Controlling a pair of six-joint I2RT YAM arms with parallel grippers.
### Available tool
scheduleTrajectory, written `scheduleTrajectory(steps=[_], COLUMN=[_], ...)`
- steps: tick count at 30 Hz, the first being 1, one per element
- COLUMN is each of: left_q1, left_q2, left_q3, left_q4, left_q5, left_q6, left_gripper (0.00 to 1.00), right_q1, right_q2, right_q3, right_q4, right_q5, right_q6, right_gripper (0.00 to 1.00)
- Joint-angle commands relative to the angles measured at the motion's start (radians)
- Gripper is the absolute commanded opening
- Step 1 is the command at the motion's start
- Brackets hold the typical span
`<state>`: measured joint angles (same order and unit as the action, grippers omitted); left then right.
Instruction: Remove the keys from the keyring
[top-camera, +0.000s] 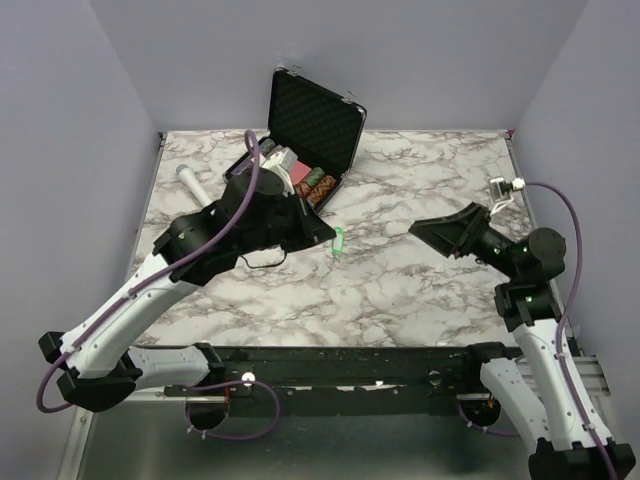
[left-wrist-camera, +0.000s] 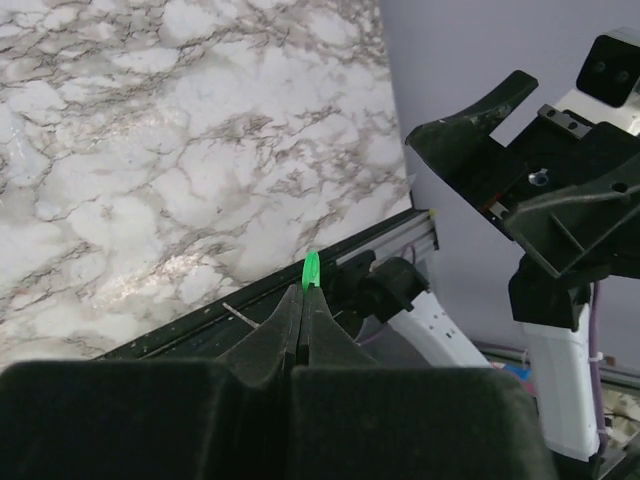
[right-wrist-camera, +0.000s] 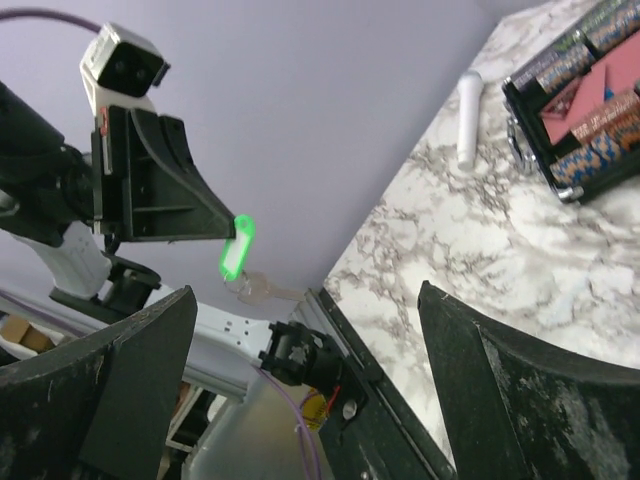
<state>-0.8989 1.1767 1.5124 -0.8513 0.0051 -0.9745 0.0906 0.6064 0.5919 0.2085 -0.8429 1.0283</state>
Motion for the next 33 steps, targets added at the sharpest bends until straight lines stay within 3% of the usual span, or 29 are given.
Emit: scheduleTrajectory(steps=[1, 7, 13, 18, 23, 27, 33], left_q1=[-0.003, -0.003, -0.001, 0.011, 0.02, 0.022, 0.023], left_q2=[-0.052, -0.077, -0.114, -0.15, -0.192, -0.213, -0.227], left_q3=[0.068, 0.137, 0.144, 0.169, 0.174, 0.17, 0.158], left_q4=[-0.043, -0.092, -0.124, -0.172, -0.192, -0.175, -0.16], left_q5=[-0.066, -0.163, -0.254, -0.324, -0.37, -0.387, -0.407], left_q6=[-0.107, -0.153, -0.23, -0.282, -0.369, -0.398, -0.434], left_gripper=[0.0, 0.0, 0.0, 0.0, 0.0, 0.0, 0.0], right_q1=[0.006, 0.087, 0.366, 0.5, 0.615, 0.656, 0.722], right_q2=[0.145, 0.37, 0.611, 0.647, 0.609, 0.654, 0.72], right_q3=[0.169, 0.342, 0.566, 0.439, 0.281, 0.276, 0.327], right_q4=[0.129, 0.227, 0.178, 0.562, 0.828, 0.934, 0.957], right_q5=[-0.013, 0.074, 0.212, 0.249, 0.333, 0.3, 0.298], right_q6=[-0.031, -0.014, -0.122, 0.013, -0.007, 0.026, 0.015], right_gripper=[0.99, 0.97, 0.96, 0.94, 0.93, 0.92, 0.89])
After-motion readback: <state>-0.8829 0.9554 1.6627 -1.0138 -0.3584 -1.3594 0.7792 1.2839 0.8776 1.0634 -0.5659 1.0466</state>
